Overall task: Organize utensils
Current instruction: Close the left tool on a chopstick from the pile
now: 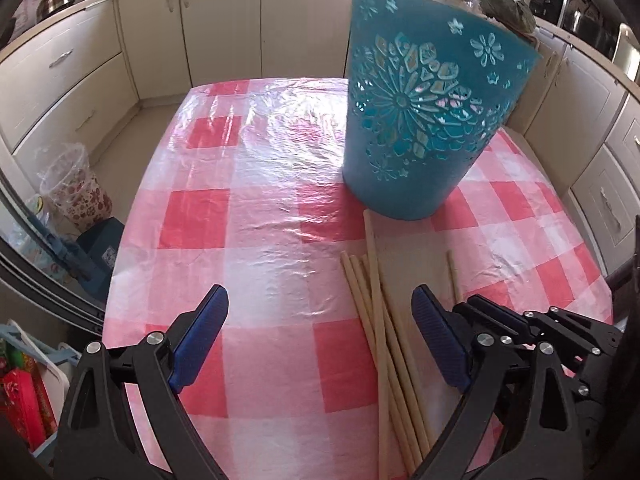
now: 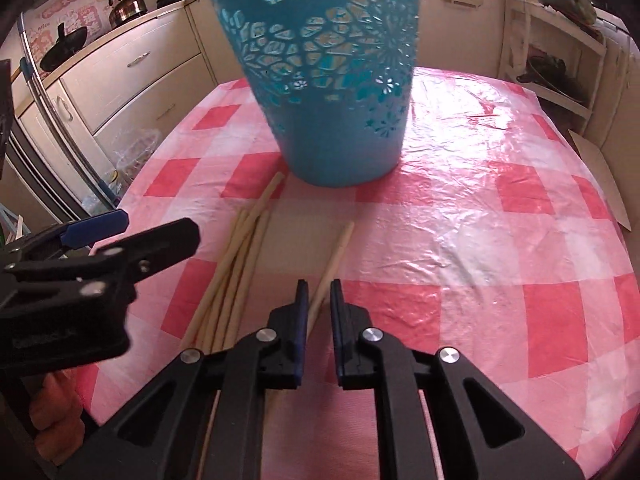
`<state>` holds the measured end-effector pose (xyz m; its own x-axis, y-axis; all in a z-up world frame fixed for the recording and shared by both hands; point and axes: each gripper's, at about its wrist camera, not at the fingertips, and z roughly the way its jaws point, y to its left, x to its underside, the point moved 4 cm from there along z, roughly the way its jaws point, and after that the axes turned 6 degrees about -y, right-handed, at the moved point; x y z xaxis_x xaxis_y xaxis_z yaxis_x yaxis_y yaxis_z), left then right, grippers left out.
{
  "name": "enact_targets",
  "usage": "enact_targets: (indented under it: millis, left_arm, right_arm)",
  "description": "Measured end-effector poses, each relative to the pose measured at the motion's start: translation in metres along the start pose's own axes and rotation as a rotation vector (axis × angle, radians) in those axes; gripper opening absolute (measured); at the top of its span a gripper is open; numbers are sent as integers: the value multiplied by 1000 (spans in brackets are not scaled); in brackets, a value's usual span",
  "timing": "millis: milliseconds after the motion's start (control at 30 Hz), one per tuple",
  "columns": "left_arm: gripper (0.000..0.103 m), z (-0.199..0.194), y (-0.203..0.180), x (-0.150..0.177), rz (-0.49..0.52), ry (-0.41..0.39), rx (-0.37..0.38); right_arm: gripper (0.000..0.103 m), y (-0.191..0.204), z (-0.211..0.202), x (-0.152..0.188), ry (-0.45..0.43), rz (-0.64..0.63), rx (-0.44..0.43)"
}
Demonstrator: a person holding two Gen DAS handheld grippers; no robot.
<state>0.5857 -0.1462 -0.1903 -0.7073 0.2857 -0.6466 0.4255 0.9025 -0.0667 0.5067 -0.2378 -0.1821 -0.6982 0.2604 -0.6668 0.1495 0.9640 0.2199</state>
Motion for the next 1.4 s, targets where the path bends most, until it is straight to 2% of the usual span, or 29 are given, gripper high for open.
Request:
enact_targets:
  millis: [67,100,133,200,267,433,500,533,600,733,967,1200,1300,1400]
  left_arm:
    - [88,11,-10,-1,24,19,-12]
    - [83,15,-12,-1,29,28,-16]
    - [74,18,-14,0,33,39,-19]
    - [63,24,-14,1,14,66,-3]
    - [54,25,-13,2,23,64,-10]
    - [21,21,-6,2,-21,64,51]
    - [19,22,-1,1,-46,62,75]
    - [14,21,1,1,-58,59,85]
    - [10,21,6,1,-83,60,109]
    - [6,16,16,2,-110,58,114]
    - [6,19,29,8,-93,92,51]
    - [7,28,34,-6,-74,111,-5]
    - [7,34,31,-10,-43,109,-32]
    - [5,34,29,-10,-46,113,-8]
  right_arm:
    - [10,-6,-2,1,0,21,-8]
    - [10,-7,-3,1,0,24,-10]
    - [10,-7,-3,1,-1,25,-11]
    - [10,-6,-4,1,-2,21,-10]
    - [10,-8,-5,1,-2,33,-17]
    - [10,-10,-5,0,-2,47,-25]
    - [10,-10,-5,0,-2,49,-26]
    - [10,-11,-6,0,-2,51,-28]
    - [10,-12,-6,0,-3,53,-29]
    - [10,-12,-6,0,-3,51,-27]
    - [10,-13,-6,0,-3,52,-27]
    - [18,-9,-6,0,-13,40,-38]
    - [12,-8,-5,-1,-12,-1,-10]
    - [9,-9,-5,-1,-6,0,-23]
